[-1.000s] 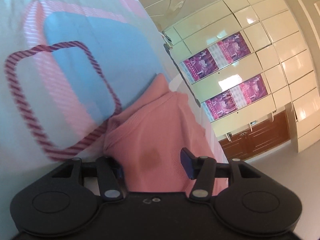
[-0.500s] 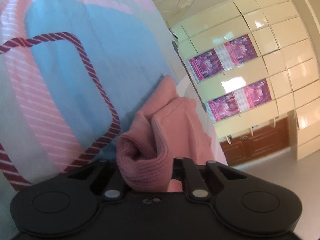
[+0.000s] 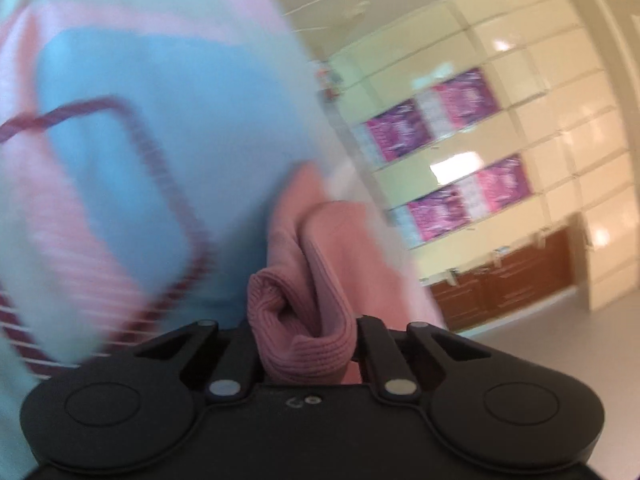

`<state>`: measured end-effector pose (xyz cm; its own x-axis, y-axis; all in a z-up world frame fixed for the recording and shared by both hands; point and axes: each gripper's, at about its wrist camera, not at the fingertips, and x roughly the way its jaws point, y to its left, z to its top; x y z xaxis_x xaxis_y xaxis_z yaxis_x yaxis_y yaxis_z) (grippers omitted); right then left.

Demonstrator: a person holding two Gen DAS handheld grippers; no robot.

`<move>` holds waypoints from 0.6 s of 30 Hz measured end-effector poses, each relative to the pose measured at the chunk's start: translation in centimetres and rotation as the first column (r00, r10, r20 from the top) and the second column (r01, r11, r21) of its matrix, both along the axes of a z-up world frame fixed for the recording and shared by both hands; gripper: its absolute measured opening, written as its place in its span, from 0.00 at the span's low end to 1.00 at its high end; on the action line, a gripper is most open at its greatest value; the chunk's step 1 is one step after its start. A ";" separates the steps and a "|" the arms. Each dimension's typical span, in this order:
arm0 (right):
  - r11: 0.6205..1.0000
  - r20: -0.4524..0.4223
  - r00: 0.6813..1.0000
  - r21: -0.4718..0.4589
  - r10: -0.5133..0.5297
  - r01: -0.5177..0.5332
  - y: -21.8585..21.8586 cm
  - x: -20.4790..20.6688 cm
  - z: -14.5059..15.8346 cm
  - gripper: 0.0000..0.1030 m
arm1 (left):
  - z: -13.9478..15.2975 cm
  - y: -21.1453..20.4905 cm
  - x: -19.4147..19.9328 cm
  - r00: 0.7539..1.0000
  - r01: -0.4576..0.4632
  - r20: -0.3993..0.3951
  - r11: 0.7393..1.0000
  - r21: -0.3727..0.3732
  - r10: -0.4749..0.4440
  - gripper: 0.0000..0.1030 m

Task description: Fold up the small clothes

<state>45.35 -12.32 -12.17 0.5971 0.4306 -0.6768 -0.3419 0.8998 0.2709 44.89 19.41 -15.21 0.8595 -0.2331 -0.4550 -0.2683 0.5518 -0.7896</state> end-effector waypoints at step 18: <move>0.860 -0.034 0.931 0.371 -0.364 0.350 -26.4 -3.0 4.2 0.00 | 4.6 -35.8 5.6 0.790 0.600 -0.144 0.702 0.384 -0.596 0.36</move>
